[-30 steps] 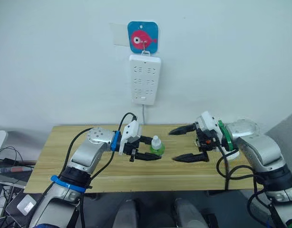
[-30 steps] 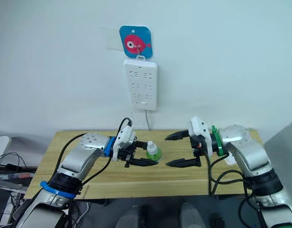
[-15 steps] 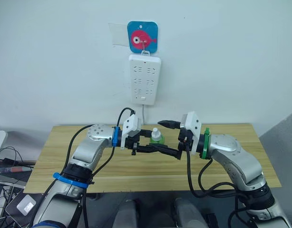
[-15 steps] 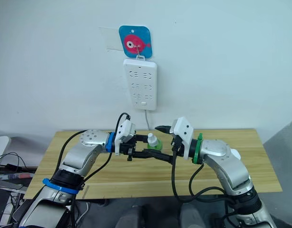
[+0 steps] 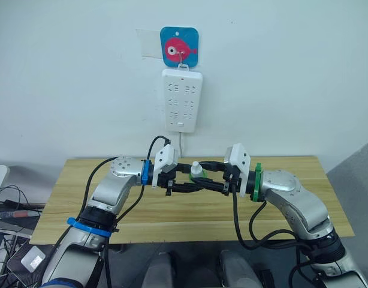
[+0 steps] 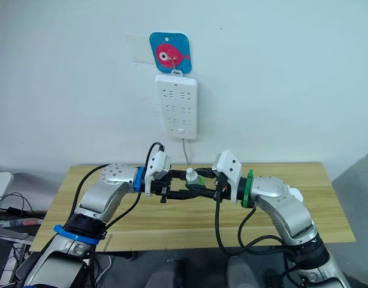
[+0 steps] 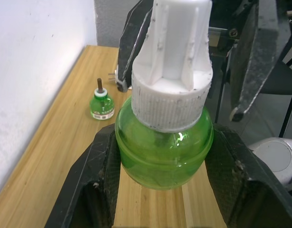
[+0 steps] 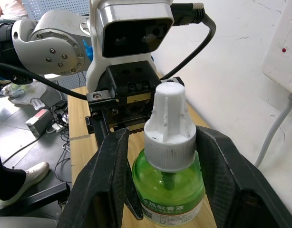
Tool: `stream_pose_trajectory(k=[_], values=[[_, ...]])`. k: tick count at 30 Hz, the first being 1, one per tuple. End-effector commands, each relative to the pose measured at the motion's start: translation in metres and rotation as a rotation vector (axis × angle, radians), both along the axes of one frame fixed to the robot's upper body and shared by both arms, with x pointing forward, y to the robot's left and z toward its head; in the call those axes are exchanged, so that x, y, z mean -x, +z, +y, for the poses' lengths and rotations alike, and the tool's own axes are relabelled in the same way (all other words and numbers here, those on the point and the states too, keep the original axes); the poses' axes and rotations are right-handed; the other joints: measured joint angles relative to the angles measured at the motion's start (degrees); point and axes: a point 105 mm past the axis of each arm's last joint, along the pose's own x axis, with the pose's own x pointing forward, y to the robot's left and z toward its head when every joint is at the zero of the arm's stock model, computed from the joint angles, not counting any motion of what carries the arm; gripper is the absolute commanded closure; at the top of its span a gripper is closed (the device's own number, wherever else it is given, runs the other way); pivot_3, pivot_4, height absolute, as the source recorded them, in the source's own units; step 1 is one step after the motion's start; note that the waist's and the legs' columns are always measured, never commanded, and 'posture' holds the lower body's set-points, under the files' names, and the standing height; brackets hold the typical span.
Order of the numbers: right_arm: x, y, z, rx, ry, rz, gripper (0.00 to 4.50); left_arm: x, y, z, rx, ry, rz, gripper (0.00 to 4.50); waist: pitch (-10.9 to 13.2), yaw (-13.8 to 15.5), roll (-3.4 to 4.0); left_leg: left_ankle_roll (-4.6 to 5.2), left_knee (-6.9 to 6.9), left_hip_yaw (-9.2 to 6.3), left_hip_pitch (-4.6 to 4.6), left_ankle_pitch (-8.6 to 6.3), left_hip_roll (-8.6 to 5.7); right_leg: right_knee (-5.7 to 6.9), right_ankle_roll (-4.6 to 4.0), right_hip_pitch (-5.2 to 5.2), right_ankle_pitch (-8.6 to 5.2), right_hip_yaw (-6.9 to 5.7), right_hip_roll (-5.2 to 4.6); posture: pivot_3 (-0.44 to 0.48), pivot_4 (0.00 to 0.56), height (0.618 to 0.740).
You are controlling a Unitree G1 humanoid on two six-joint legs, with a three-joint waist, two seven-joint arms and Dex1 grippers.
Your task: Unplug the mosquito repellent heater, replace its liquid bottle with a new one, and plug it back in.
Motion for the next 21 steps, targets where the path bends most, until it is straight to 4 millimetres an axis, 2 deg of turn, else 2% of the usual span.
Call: stream_pose_trajectory(k=[1, 11, 14, 16, 21], values=[[0.0038, 0.0146, 0.0028, -0.043, 0.036, -0.042, 2.26, -0.0005, 0.0114, -0.0002, 0.020, -0.012, -0.050, 2.30, 0.0, 0.0, 0.00, 0.00, 0.00, 0.00, 0.00, 0.00, 0.00, 0.00, 0.00, 0.00, 0.00, 0.00, 0.00, -0.089, 0.145, 0.740], [0.0030, 0.0138, 0.0028, -0.051, 0.038, -0.029, 2.26, -0.0002, 0.0111, -0.0004, 0.019, -0.012, -0.052, 2.30, 0.0, 0.0, 0.00, 0.00, 0.00, 0.00, 0.00, 0.00, 0.01, 0.01, 0.00, -0.01, 0.00, 0.00, 0.00, -0.086, 0.147, 0.740], [0.0013, 0.0118, 0.0022, -0.038, 0.031, -0.035, 2.87, -0.0002, 0.0110, -0.0006, 0.019, -0.013, -0.052, 2.30, 0.0, 0.0, 0.00, 0.00, 0.00, 0.01, 0.00, 0.00, 0.00, 0.01, 0.00, -0.01, 0.00, 0.01, 0.00, -0.088, 0.150, 0.740], [0.0002, 0.0105, 0.0015, -0.030, 0.028, -0.040, 3.47, -0.0002, 0.0111, -0.0010, 0.020, -0.013, -0.052, 2.30, 0.0, 0.0, 0.00, 0.00, 0.00, 0.01, 0.00, 0.00, 0.01, 0.01, 0.00, -0.01, 0.00, 0.01, 0.00, -0.088, 0.150, 0.740], [0.0004, 0.0108, 0.0004, -0.026, 0.043, -0.050, 3.48, 0.0005, 0.0109, -0.0015, 0.020, -0.016, -0.049, 2.30, 0.0, 0.0, 0.00, 0.00, 0.00, 0.01, 0.00, 0.00, 0.01, 0.01, 0.00, -0.01, 0.00, 0.01, 0.01, -0.090, 0.155, 0.740]])
